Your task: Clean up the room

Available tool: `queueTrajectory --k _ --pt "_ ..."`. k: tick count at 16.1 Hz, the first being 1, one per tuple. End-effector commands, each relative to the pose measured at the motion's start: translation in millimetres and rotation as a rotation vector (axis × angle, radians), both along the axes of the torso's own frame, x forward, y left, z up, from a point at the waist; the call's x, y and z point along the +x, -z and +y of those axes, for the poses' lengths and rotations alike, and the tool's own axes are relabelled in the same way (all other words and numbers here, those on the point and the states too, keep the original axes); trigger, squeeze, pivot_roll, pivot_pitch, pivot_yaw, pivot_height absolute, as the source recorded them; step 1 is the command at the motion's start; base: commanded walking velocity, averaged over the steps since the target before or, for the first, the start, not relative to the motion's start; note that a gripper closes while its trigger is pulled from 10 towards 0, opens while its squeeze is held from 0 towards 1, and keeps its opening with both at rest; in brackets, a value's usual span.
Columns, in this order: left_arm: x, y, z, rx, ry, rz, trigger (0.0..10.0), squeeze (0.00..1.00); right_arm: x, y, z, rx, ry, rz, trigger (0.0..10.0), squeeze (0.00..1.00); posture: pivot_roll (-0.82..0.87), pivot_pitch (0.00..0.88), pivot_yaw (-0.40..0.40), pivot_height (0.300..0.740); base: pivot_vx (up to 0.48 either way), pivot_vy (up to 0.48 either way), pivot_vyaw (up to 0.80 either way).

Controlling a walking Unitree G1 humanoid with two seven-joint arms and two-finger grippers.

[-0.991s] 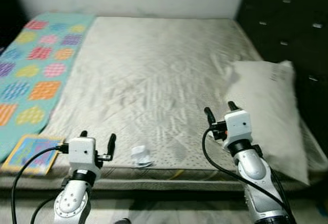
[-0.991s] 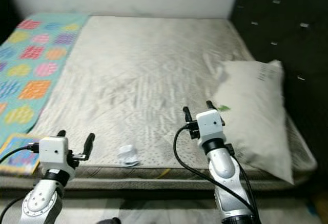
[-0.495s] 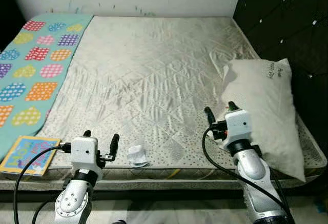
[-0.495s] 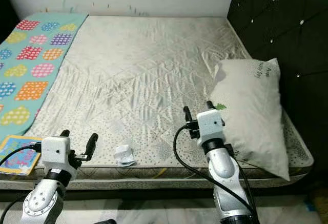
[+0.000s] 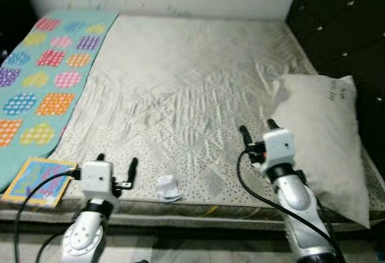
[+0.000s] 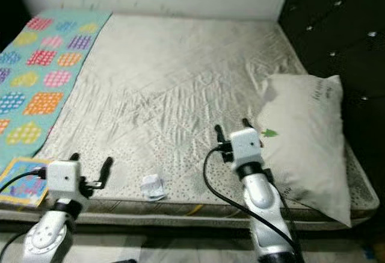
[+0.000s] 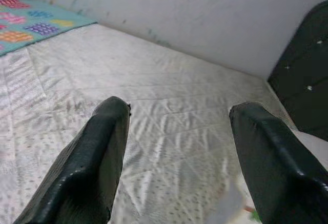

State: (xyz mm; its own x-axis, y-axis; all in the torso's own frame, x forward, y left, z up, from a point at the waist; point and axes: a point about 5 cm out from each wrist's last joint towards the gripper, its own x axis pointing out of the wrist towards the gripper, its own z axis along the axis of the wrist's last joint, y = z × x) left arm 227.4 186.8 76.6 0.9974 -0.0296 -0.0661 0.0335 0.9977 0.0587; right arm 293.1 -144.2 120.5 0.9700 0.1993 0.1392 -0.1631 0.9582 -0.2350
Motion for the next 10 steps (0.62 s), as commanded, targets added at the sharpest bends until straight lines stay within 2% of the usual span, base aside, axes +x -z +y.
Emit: queueTrajectory --k 1,9,10 --pt "1.1 1.2 -5.0 -0.011 0.019 0.009 10.0 0.00 -3.3 4.7 -10.7 -0.010 0.029 0.020 10.0 0.00 -0.01 0.115 -0.060 0.740 0.000 0.000 0.00" --pt "0.2 4.1 -4.8 -0.035 0.019 0.021 10.0 0.00 -4.2 6.3 -9.9 -0.014 0.020 0.024 10.0 0.00 -0.01 0.111 -0.061 0.740 0.000 0.000 0.00" --pt "0.4 4.1 -5.1 -0.037 0.021 0.021 10.0 0.00 -4.1 6.3 -9.9 -0.014 0.019 0.024 10.0 0.00 -0.01 0.111 -0.061 0.740 0.000 0.292 0.00"
